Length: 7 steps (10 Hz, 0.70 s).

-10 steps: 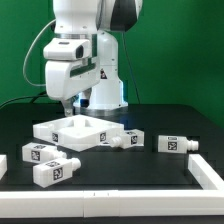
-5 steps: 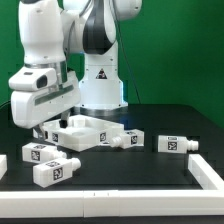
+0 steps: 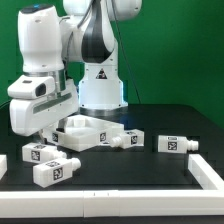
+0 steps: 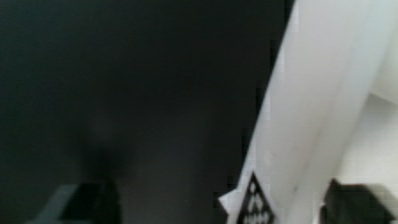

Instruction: Assemble one leg

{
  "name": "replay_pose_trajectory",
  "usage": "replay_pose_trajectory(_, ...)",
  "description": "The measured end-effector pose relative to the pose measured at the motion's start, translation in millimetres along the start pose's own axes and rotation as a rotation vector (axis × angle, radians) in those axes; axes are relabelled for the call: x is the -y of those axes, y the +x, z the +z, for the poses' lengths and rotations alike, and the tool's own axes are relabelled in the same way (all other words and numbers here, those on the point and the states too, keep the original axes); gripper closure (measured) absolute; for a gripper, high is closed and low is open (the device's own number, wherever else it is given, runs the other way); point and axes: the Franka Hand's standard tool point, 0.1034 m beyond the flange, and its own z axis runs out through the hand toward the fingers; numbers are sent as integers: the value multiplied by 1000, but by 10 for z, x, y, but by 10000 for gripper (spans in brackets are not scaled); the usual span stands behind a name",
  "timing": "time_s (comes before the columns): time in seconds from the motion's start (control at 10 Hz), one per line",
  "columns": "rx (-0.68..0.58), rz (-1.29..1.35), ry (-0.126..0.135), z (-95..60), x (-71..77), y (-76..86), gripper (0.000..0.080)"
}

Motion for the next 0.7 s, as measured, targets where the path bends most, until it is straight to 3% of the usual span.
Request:
replay_pose_trajectory(0.2, 0, 0, 1, 3, 3, -1, 578)
replay_pose_trajectory(0.3, 0, 0, 1, 4, 4, -1, 578)
replay_pose_trajectory(0.4, 0, 0, 2, 6, 5, 0, 752)
replay_pose_trajectory(0.5, 1, -1, 7, 1, 11, -1, 752)
replay_pose_trajectory(0.6, 5, -6, 44, -92, 31, 11, 752)
replay_pose_trajectory(0.7, 11, 5, 98, -246, 44, 16, 752)
